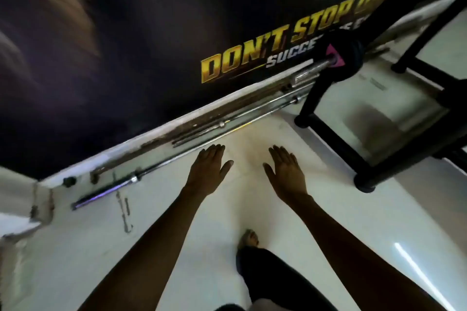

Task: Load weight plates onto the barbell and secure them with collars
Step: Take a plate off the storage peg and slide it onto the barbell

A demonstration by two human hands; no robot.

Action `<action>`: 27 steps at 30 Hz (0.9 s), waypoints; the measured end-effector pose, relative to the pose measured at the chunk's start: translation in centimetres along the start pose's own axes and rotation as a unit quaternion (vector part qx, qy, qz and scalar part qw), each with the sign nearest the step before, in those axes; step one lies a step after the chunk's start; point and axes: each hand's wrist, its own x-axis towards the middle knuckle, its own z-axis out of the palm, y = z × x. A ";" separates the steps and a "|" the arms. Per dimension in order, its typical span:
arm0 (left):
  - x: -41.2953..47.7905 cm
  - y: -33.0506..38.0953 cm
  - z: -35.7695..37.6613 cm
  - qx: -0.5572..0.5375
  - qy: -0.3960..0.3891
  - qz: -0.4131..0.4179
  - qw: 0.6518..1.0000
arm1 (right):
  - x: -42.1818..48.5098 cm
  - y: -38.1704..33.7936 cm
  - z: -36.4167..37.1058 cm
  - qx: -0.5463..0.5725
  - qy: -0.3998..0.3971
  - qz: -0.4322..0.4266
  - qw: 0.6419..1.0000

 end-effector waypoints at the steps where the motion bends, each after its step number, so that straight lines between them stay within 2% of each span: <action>1: 2.4 -0.3 -0.3 -0.015 -0.010 0.016 1.000 | 1.9 0.2 -0.1 0.005 0.003 0.015 1.000; 9: 21.2 0.0 -3.5 -0.045 -0.018 0.139 0.989 | 14.8 2.4 -3.9 0.016 0.064 0.140 0.988; 12: 29.1 1.0 -4.1 -0.057 -0.037 0.186 0.980 | 19.6 3.7 -4.7 0.021 0.105 0.205 0.973; 16: 39.9 2.7 -4.8 -0.039 -0.049 0.294 0.954 | 26.1 5.2 -5.8 0.041 0.155 0.301 0.940; 21: 49.2 5.2 -5.6 -0.068 -0.121 0.343 0.929 | 32.2 6.3 -7.3 0.066 0.193 0.397 0.895; 27: 56.7 9.2 -3.0 -0.108 -0.165 0.351 0.915 | 37.2 10.0 -8.0 0.068 0.221 0.445 0.865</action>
